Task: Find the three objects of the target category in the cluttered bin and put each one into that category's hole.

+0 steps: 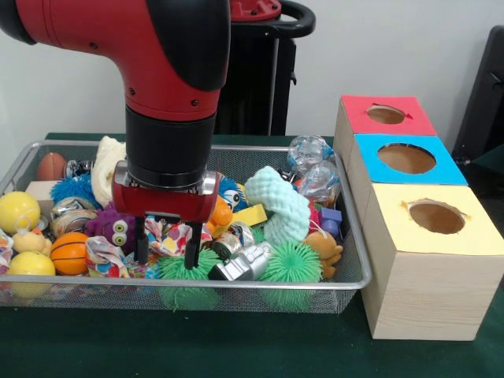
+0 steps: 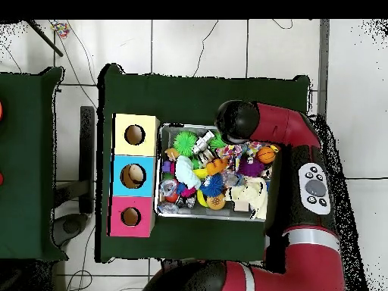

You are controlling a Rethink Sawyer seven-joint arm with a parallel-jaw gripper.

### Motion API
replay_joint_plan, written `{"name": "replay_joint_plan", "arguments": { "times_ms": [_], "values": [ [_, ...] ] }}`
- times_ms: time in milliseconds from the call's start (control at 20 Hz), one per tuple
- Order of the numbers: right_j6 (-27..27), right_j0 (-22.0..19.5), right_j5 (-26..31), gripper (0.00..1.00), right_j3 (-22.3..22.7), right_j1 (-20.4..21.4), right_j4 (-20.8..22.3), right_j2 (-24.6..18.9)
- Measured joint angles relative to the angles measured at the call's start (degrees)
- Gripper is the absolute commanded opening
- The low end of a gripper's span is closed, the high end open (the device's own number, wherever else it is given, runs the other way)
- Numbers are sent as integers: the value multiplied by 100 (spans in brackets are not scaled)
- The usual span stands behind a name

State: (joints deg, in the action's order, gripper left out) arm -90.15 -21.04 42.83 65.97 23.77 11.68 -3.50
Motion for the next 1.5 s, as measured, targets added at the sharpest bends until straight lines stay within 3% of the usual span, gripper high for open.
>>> {"name": "replay_joint_plan", "arguments": {
  "times_ms": [750, 1150, 1500],
  "values": [
    [0, 0, 0, 100, 28, 10, 0, 2],
    [0, 0, -1, 100, 432, 233, -1, 12],
    [0, 0, -142, 100, 1086, 616, -2, 13]
  ]
}}
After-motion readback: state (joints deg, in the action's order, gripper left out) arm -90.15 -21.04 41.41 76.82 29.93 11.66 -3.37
